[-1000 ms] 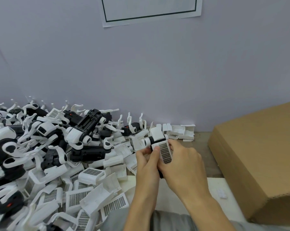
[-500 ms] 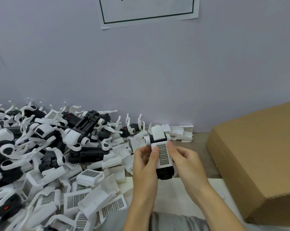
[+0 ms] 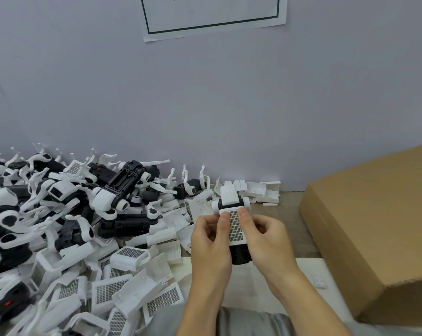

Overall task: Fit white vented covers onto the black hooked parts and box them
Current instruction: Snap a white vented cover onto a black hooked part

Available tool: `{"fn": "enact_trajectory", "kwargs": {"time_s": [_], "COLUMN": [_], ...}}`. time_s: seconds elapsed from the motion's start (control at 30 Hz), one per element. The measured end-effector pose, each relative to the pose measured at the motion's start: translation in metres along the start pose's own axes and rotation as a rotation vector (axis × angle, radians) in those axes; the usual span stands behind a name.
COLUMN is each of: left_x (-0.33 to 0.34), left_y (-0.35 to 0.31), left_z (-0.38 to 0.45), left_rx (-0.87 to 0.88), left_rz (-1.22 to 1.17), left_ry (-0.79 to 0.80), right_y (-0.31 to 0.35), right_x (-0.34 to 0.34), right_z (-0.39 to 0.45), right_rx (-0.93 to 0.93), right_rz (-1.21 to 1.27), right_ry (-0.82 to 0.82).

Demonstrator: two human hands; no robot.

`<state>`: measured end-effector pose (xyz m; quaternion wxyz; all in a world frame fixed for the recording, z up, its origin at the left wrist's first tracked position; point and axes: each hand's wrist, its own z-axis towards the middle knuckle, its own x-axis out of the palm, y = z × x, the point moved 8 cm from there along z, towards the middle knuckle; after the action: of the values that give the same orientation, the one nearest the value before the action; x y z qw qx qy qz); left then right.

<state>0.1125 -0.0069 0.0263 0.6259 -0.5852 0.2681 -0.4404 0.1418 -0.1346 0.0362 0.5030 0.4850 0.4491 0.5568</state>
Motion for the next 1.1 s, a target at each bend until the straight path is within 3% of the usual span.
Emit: {"fn": "enact_trajectory", "kwargs": {"time_s": [0.17, 0.33, 0.63, 0.87, 1.0, 1.1], "left_x": [0.000, 0.003, 0.002, 0.004, 0.007, -0.004], "left_y": [0.002, 0.013, 0.004, 0.004, 0.009, 0.006], "left_z": [0.000, 0.002, 0.002, 0.001, 0.001, 0.004], "left_rx": [-0.014, -0.132, -0.011, -0.003, -0.083, -0.038], "left_rz": [0.003, -0.090, 0.034, -0.024, -0.147, -0.073], "left_ry": [-0.004, 0.051, 0.081, 0.079, 0.092, -0.016], "right_y": [-0.006, -0.007, 0.003, 0.006, 0.002, 0.001], "right_x": [0.001, 0.004, -0.002, -0.002, -0.014, -0.018], "right_z": [0.004, 0.002, 0.002, 0.000, 0.007, 0.006], "right_rx": [0.024, 0.073, -0.032, -0.037, -0.025, 0.055], "right_rz": [0.032, 0.108, -0.005, 0.026, -0.054, 0.034], "right_ry": [0.065, 0.274, 0.209, 0.321, 0.151, 0.160]}}
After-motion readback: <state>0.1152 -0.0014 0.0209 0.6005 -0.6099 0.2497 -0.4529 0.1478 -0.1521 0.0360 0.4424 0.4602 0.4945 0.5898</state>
